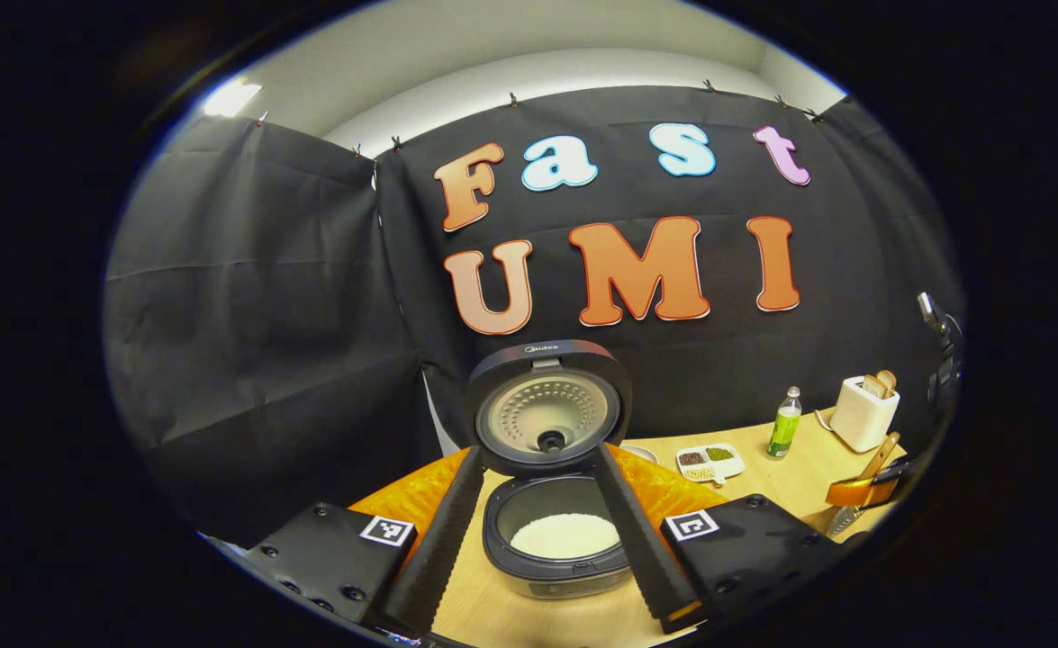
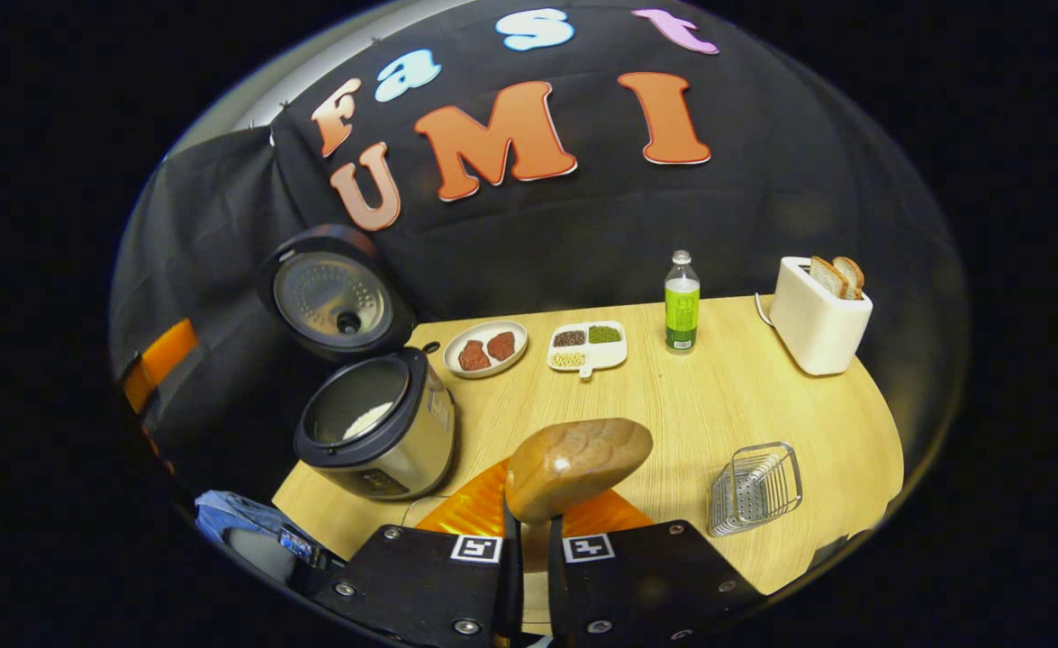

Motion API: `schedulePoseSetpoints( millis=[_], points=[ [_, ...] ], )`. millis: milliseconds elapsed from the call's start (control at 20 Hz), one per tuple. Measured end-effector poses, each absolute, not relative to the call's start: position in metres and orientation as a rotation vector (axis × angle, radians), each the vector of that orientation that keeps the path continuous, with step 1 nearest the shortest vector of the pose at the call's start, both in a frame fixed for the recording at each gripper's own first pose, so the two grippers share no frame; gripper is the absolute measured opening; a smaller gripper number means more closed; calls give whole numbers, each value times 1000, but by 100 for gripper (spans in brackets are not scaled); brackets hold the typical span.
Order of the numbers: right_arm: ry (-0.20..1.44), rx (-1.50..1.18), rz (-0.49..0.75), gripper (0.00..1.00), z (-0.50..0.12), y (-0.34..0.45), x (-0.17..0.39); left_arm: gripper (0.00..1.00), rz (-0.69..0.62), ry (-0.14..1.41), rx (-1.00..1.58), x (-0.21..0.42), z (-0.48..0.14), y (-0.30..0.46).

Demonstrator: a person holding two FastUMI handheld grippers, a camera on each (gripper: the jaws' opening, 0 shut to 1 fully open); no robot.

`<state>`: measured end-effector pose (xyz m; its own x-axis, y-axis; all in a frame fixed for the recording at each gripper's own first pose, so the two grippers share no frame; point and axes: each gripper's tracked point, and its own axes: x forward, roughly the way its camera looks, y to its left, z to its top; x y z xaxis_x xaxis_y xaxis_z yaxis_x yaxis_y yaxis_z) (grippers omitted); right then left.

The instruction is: Close the left gripper, press the button to open the rice cooker; take a wooden spoon from the chopstick holder with the right hand, scoop a spoonful of rice and pour it into the rice cooker, then put the wooden spoon back into the chopstick holder.

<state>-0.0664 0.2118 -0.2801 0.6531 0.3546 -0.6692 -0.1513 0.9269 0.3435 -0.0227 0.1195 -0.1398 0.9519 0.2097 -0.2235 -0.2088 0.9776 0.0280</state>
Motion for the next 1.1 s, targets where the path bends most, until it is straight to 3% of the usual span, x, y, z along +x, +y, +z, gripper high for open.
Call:
schedulePoseSetpoints(
  millis=[700, 900, 950, 1100],
  points=[
    [813, -126, 205, 11, -355, 214, -107, 78, 157, 280, 33, -16, -155, 116],
    [806, -134, 191, 11, -355, 220, -122, 78, 112, 288, 56, -1, -161, 109],
    [807, -119, 179, 11, -354, 222, -123, 86, 100, 290, 58, 1, -164, 108],
    [822, 9, 137, 11, -352, 225, -129, 86, 66, 299, 67, 6, -166, 104]
  ],
)
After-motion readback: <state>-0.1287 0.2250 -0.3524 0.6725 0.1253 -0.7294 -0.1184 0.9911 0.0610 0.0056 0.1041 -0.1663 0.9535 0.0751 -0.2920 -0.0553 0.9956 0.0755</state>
